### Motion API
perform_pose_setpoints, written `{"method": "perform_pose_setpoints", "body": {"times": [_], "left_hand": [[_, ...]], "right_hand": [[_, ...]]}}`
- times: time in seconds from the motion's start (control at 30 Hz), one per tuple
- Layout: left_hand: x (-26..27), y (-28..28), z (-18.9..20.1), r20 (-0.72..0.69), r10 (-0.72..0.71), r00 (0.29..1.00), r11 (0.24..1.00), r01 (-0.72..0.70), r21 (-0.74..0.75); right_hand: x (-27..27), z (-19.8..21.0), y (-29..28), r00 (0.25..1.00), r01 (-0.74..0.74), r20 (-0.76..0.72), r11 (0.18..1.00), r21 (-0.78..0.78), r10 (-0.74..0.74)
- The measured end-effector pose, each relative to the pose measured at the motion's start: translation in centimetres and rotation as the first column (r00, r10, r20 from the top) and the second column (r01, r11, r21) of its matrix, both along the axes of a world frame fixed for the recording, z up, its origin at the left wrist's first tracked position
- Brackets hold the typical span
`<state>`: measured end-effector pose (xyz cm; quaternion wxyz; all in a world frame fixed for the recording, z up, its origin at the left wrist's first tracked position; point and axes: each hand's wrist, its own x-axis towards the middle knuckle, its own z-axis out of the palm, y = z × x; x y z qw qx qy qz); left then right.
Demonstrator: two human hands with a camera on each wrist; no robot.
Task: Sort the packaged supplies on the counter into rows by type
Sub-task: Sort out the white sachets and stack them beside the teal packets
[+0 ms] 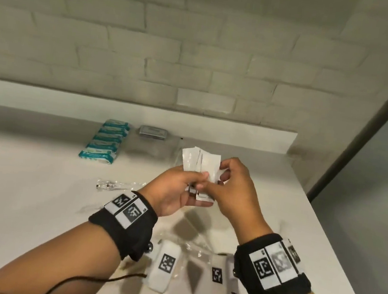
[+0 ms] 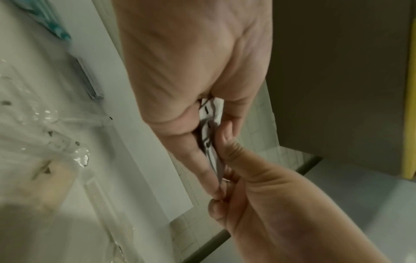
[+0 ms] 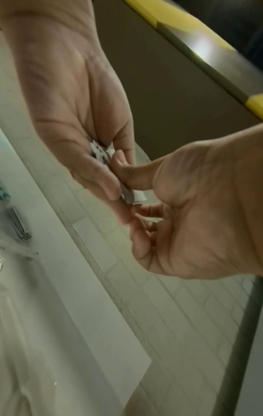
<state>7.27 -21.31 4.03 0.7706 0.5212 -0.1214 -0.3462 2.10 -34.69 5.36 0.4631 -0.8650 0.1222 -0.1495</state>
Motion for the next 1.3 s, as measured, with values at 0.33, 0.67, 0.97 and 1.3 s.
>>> {"method": "perform_pose_setpoints", "body": {"times": [0.33, 0.67, 0.97, 1.3], "left_hand": [[-0.9, 3.4, 0.4, -0.050, 0.043, 0.998, 0.998, -0.045, -0.052], [-1.9, 5.0, 0.6, -0.056, 0.217, 0.975, 0.976, -0.218, -0.008], [-2.7, 7.5, 1.6, -0.176, 0.061, 0.983, 0.998, -0.056, 0.030], [-3.3, 9.4, 2.2, 0.008, 0.197, 0.980, 0.953, -0.193, 0.236]], "right_hand": [[-1.1, 0.1, 1.6, 0.993, 0.044, 0.093, 0.953, 0.300, -0.075], [-2.9, 0.0, 3.9, 0.996, -0.078, 0.077, 0.882, 0.464, 0.048], [-2.3, 0.2, 7.7, 0.953, -0.300, 0.142, 0.774, 0.558, 0.268], [-2.3, 0.1, 10.0, 0.987, -0.159, 0.076, 0.815, 0.557, 0.140]]}}
